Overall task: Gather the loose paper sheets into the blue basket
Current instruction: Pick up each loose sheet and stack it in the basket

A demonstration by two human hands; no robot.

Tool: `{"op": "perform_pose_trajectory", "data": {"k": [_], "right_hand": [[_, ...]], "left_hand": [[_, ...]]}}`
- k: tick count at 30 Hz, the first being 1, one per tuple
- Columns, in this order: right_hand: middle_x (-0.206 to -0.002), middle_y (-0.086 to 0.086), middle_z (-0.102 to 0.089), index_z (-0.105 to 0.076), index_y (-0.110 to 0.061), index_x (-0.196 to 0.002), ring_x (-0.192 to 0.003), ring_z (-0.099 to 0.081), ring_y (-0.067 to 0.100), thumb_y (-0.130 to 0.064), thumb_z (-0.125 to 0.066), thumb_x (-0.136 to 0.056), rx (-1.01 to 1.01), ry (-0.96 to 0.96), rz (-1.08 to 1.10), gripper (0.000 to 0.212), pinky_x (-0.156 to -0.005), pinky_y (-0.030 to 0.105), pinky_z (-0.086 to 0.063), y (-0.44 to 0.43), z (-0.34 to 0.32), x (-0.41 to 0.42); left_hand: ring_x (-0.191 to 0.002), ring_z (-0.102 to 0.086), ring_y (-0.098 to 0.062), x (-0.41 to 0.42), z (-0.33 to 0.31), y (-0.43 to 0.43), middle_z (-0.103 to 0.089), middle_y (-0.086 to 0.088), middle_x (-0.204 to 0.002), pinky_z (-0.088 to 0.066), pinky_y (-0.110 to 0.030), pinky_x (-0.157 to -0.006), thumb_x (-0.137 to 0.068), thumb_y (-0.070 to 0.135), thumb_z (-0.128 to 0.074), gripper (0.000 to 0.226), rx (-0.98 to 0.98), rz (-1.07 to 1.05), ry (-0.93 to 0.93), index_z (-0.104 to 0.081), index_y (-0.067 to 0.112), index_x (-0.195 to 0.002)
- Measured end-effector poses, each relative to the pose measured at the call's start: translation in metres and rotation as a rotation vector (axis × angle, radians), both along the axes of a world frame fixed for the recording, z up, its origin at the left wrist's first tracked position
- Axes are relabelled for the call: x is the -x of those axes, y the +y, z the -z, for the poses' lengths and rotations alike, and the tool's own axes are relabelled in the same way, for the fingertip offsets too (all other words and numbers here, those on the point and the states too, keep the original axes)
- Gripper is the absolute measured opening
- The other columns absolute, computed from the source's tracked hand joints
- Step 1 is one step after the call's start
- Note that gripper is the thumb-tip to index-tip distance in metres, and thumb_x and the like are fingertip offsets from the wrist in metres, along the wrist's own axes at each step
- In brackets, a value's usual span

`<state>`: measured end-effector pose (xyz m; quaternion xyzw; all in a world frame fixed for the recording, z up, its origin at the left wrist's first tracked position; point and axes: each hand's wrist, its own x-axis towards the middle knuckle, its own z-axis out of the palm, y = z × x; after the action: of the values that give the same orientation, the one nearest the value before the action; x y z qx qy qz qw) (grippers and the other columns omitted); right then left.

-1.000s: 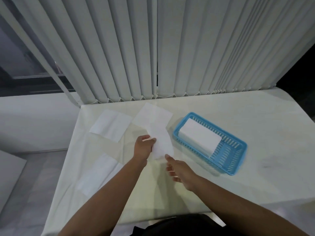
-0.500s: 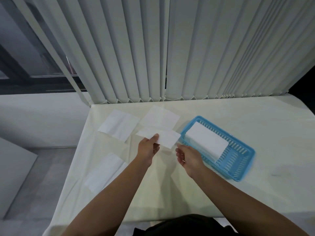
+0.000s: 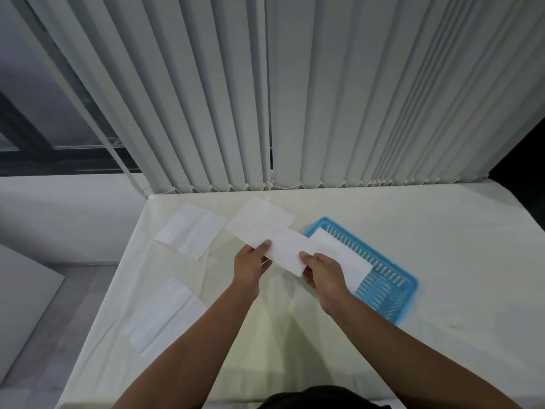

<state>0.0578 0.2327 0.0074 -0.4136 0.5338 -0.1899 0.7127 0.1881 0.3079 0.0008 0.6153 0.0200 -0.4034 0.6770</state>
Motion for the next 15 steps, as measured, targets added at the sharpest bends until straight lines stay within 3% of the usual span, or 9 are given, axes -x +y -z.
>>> {"op": "perform_pose_trajectory", "data": {"k": [4,9,15], "right_hand": [[-0.076,0.008,-0.056,-0.054,-0.009,-0.073,-0.072,-0.051,0.017,-0.019,-0.068,-0.087,0.038,-0.012,0.034,0.022,-0.069,0.028,-0.048,-0.021,-0.001,0.022],[-0.066,0.003,-0.056,-0.056,-0.011,-0.066,-0.062,-0.049,0.014,-0.012,-0.067,-0.086,0.051,-0.012,0.123,0.023,-0.064,0.024,-0.046,-0.039,0.002,0.047],[-0.071,0.002,-0.061,-0.065,-0.013,-0.08,-0.06,-0.054,0.01,-0.006,-0.066,-0.086,0.065,0.008,0.273,0.01,-0.059,0.02,-0.046,-0.054,0.007,0.074]], "left_hand": [[-0.085,-0.063,-0.016,-0.002,-0.006,-0.021,-0.068,-0.003,-0.101,-0.051,-0.025,-0.073,-0.088,0.012,-0.064,0.015,-0.019,-0.016,-0.04,-0.065,0.014,-0.103],[-0.072,-0.057,-0.013,-0.002,-0.01,-0.047,-0.063,-0.005,-0.088,-0.05,-0.023,-0.07,-0.089,0.014,-0.063,0.006,-0.17,0.113,-0.212,-0.064,0.012,-0.094],[-0.068,-0.053,-0.013,0.0,-0.011,-0.068,-0.063,-0.001,-0.082,-0.045,-0.022,-0.065,-0.087,0.017,-0.066,0.01,-0.298,0.339,-0.391,-0.069,0.012,-0.094]]}}
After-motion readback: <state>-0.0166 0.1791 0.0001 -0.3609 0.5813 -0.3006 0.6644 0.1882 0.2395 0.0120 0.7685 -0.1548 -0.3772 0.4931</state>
